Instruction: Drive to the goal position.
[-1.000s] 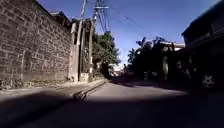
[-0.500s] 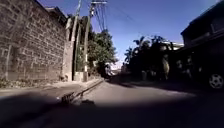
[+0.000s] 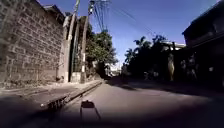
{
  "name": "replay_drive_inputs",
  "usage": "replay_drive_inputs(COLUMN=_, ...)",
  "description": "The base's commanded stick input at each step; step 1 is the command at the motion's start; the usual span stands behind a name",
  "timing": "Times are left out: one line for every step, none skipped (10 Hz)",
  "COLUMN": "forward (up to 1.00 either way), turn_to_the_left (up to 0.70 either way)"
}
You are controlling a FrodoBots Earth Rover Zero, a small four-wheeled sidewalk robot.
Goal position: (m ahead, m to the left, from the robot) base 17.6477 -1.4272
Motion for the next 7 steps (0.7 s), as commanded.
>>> replay_drive_inputs(forward=1.00, turn_to_the_left=0.00)
replay_drive_inputs(forward=1.00, turn_to_the_left=0.00)
replay_drive_inputs(forward=1.00, turn_to_the_left=0.00)
replay_drive_inputs(forward=1.00, turn_to_the_left=0.00)
replay_drive_inputs(forward=1.00, turn_to_the_left=0.00)
replay_drive_inputs(forward=1.00, turn_to_the_left=0.00)
replay_drive_inputs(forward=1.00, turn_to_the_left=0.00)
